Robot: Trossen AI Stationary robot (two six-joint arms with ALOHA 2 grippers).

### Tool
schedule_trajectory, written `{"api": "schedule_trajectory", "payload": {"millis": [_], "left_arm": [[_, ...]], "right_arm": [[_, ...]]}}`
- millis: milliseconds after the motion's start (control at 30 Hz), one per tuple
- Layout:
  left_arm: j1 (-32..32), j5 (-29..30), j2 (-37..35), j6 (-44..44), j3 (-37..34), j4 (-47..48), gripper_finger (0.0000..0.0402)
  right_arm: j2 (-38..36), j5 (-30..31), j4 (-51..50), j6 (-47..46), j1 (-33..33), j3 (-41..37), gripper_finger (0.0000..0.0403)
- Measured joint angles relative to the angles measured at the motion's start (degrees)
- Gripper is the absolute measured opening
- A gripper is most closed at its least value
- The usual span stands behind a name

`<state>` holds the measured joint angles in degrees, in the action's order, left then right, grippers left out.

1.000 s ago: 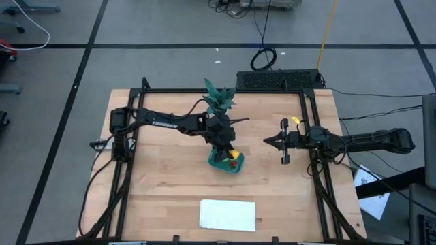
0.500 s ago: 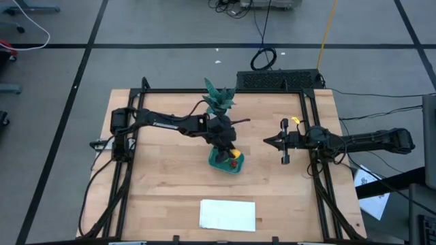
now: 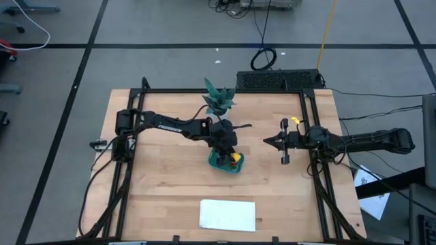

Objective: Pick and placing Produce into tupperware
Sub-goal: Put the yellow lemon into the green bin

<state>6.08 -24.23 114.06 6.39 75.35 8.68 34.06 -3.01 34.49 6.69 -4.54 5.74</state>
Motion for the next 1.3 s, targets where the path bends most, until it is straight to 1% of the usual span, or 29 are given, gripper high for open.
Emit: {"api": "schedule_trajectory", "payload": {"millis": [167, 500, 1033, 1300], "left_arm": [[-0.7, 0.0, 0.1, -0.5, 0.0, 0.0, 0.0184], [-0.9, 0.0, 4.0, 0.0, 0.0, -2.0, 0.0184], [-0.8, 0.6, 4.2, -4.3, 0.0, -1.0, 0.0184], [-0.8, 0.8, 4.2, -4.7, 0.0, -1.1, 0.0184]], "right_arm": [[0.0, 0.0, 0.0, 0.1, 0.0, 0.0, 0.0], [0.0, 0.0, 0.0, 0.0, 0.0, 0.0, 0.0], [0.0, 0.0, 0.0, 0.1, 0.0, 0.0, 0.0], [0.0, 0.0, 0.0, 0.1, 0.0, 0.0, 0.0]]}}
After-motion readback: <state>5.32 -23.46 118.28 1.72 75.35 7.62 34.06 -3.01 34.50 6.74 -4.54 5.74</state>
